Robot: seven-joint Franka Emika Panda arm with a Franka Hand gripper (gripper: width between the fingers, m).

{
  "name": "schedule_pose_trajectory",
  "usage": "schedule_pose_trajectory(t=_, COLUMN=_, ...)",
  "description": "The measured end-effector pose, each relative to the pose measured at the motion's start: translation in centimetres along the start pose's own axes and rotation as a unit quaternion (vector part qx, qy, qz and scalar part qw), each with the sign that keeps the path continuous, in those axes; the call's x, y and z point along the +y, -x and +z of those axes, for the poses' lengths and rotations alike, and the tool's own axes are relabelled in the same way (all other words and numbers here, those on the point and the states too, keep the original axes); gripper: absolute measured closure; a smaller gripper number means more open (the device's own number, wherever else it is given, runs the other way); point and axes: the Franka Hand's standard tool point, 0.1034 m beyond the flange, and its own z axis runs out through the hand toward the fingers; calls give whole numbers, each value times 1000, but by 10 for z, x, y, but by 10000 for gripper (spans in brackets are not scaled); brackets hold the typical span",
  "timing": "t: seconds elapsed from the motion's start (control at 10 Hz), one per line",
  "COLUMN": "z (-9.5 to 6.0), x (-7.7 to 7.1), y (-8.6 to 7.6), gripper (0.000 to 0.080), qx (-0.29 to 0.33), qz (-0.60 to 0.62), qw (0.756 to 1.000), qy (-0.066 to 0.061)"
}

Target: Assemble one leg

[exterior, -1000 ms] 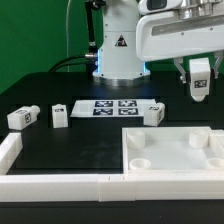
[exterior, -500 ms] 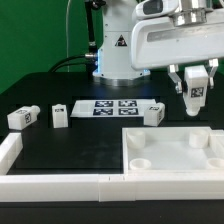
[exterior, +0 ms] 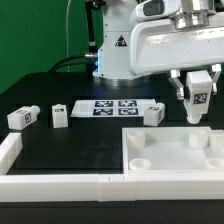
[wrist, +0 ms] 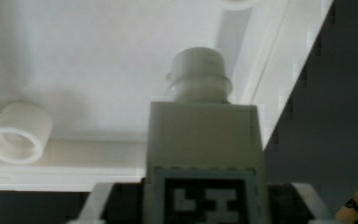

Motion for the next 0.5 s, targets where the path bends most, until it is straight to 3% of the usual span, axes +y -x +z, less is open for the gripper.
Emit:
schedule_pose_trajectory(t=0.1, z=3, x=-1, y=-3, gripper=512, qx=-1, qz=-4, qw=1000, qy=-1)
schedule_pose_trajectory(t=0.3, z=24, x=-9, y=-33, gripper=512, qx=10, qz=-11, qw=1000, qy=-9)
schedule_pose_trajectory(t=0.5, z=37, x=-9, y=-49, gripper=512, qx=14, qz=-29, qw=999, qy=-12)
